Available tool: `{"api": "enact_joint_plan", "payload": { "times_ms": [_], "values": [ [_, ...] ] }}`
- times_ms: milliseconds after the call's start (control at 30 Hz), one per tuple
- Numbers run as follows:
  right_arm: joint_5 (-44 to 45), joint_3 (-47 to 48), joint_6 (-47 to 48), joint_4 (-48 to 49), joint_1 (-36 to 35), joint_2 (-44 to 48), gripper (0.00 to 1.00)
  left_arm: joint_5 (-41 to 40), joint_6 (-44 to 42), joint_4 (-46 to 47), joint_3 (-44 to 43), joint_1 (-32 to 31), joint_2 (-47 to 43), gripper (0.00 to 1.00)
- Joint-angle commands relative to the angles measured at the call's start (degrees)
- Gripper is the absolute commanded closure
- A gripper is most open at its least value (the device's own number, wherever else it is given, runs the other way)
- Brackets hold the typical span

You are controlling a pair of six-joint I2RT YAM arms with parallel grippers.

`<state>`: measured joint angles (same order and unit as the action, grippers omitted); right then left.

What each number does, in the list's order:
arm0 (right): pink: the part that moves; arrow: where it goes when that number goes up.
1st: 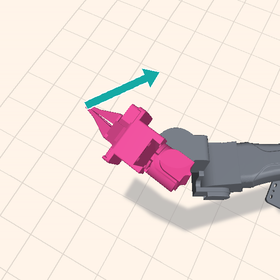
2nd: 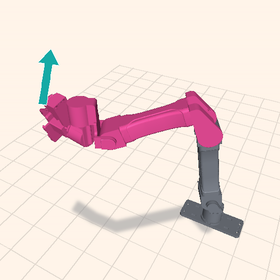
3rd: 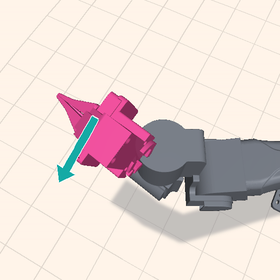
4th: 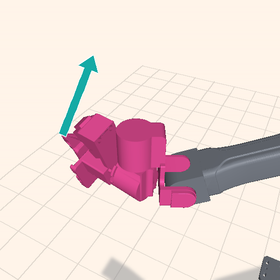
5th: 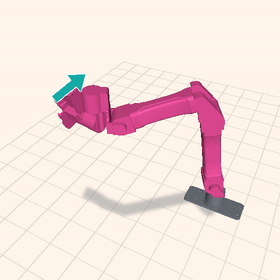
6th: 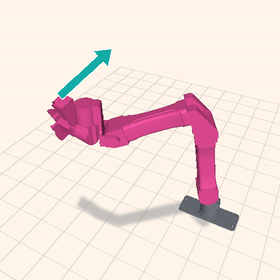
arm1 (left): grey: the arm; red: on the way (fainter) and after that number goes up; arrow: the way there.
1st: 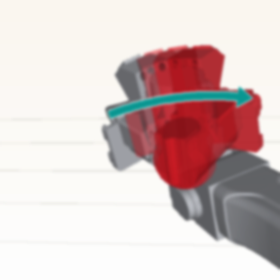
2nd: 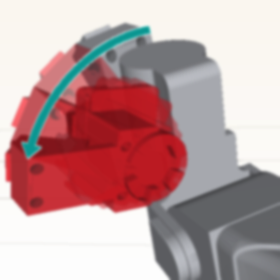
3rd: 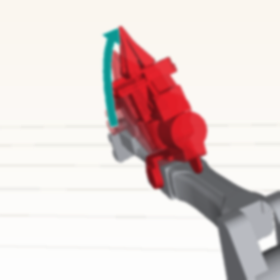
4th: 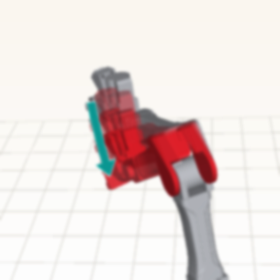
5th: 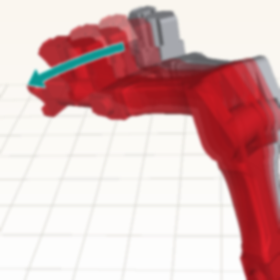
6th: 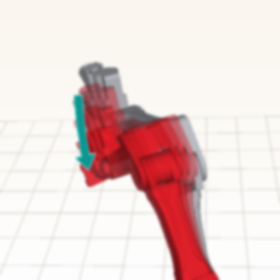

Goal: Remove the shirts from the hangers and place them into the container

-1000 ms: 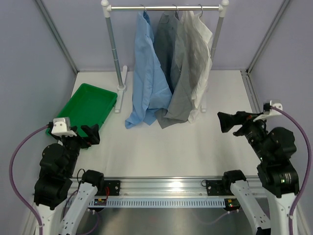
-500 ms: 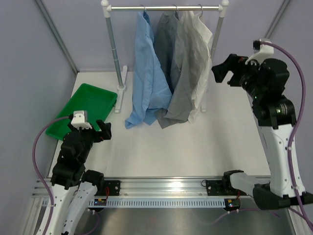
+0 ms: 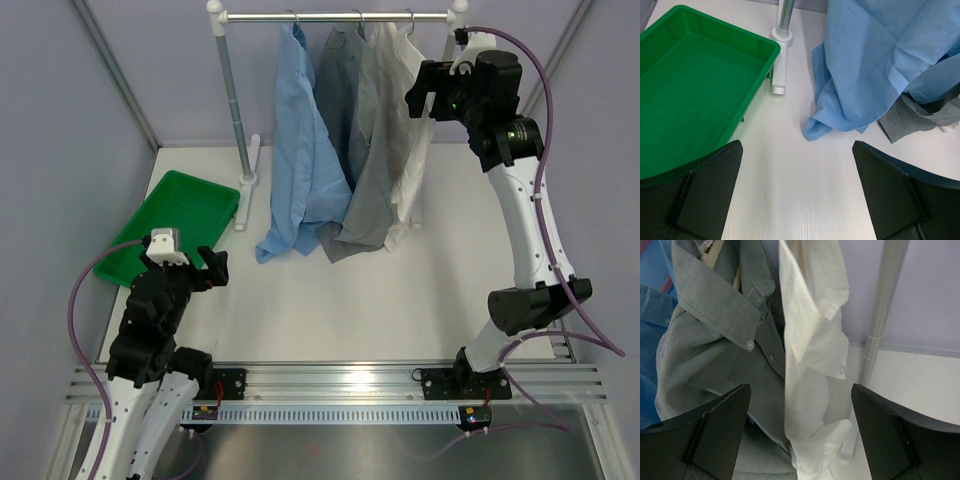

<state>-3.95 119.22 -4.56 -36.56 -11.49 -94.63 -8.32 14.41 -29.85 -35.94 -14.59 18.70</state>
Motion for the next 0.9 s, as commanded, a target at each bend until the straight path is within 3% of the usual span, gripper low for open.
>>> {"api": "enact_joint_plan", "payload": {
  "times_ms": [0, 600, 867],
  "values": [
    [3.1, 6.5, 4.0, 0.3, -2.2, -3.0, 0.11, -0.8, -0.3, 3.7, 0.5, -0.4, -0.7, 0.01],
    [5.9, 12.7, 8.2, -0.5, -3.0, -10.9, 0.60, -1.0, -0.4, 3.2, 0.7, -0.5, -1.3, 0.01],
    [6.3, 13.3, 9.0, -0.1, -3.2, -9.1, 1.00, -1.1, -0.4, 3.1, 0.8, -0.5, -1.4, 0.01]
  ]
}}
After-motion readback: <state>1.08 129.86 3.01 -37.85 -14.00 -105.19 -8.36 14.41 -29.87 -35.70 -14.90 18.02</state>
